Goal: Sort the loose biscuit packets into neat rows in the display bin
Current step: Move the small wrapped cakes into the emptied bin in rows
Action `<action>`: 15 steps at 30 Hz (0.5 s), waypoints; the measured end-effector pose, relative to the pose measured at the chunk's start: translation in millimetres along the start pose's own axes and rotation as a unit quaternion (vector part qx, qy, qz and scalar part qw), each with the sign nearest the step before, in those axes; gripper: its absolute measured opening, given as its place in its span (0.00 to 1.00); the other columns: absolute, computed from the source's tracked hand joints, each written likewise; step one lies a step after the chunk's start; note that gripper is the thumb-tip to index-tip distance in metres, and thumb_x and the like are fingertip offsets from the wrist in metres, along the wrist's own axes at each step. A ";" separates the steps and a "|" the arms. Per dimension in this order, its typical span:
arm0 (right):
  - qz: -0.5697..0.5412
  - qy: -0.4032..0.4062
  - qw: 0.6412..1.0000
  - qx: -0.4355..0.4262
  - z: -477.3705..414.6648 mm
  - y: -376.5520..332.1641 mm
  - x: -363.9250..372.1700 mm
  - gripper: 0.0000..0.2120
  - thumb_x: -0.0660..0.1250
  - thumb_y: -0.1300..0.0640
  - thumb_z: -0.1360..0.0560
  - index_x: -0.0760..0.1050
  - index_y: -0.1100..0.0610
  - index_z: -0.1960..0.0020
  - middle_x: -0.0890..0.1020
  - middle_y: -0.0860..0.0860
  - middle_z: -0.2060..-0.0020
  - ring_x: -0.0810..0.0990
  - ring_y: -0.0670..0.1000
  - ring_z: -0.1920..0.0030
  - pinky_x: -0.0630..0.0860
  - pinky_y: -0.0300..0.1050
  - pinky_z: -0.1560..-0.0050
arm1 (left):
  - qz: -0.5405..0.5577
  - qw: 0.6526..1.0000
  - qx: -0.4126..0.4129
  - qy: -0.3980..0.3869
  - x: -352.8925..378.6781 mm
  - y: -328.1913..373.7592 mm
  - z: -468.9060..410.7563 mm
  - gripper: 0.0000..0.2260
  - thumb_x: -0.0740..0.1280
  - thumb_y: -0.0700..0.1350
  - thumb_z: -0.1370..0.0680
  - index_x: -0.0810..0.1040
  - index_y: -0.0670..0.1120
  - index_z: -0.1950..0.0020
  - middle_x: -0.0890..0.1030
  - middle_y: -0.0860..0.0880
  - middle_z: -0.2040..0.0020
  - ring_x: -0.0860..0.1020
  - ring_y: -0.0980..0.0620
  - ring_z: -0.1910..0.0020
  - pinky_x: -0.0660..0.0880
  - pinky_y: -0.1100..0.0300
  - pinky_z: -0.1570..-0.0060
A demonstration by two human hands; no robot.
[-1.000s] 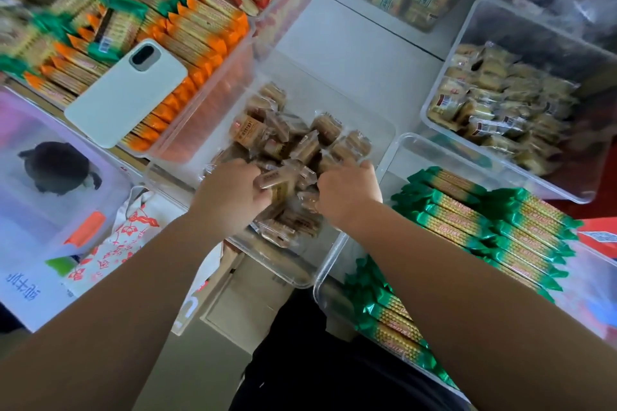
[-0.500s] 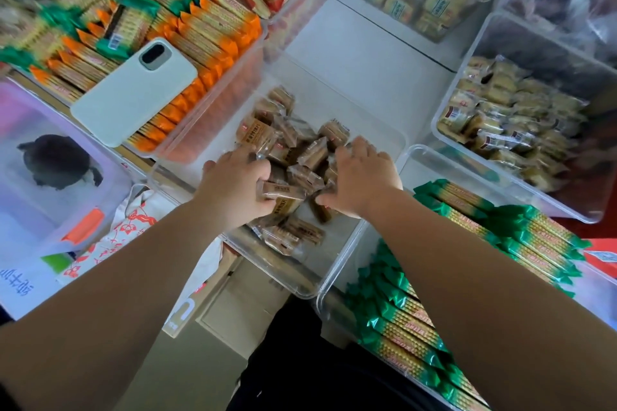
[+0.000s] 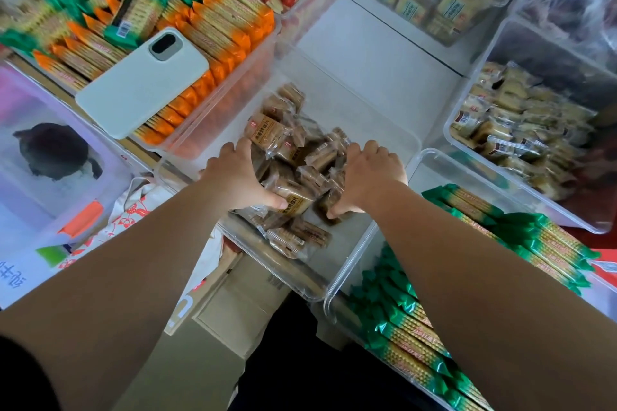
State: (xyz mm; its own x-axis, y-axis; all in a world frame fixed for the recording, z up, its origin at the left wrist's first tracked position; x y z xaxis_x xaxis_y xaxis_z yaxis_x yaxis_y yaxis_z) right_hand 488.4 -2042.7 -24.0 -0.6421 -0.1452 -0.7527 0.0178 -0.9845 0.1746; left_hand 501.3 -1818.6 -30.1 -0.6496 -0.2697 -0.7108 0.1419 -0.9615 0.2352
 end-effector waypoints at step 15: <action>-0.059 0.058 0.996 -0.037 8.2 -13.4 -18.3 0.54 0.78 0.35 0.46 0.56 0.49 0.28 0.67 0.58 0.41 0.70 0.61 0.42 0.79 0.55 0.50 | 0.005 0.992 0.102 0.079 -4.8 8.5 5.5 0.39 0.83 0.60 0.37 0.68 0.61 0.30 0.67 0.47 0.36 0.73 0.43 0.42 0.75 0.50 0.47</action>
State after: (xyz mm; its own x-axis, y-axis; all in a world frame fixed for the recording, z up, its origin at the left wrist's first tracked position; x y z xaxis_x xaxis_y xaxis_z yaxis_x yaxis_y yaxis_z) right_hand 493.6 -2026.1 -7.4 -0.5511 -0.0339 -0.8337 0.0072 -0.9993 0.0358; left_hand 501.5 -1825.2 -21.1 -0.5211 -0.2988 -0.7995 -0.0164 -0.9330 0.3594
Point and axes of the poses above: each hand's wrist, its own z-axis away from the middle knuckle, its own x-axis out of the palm, y = z × x, the point moved 10 cm from there along -z, towards the middle knuckle
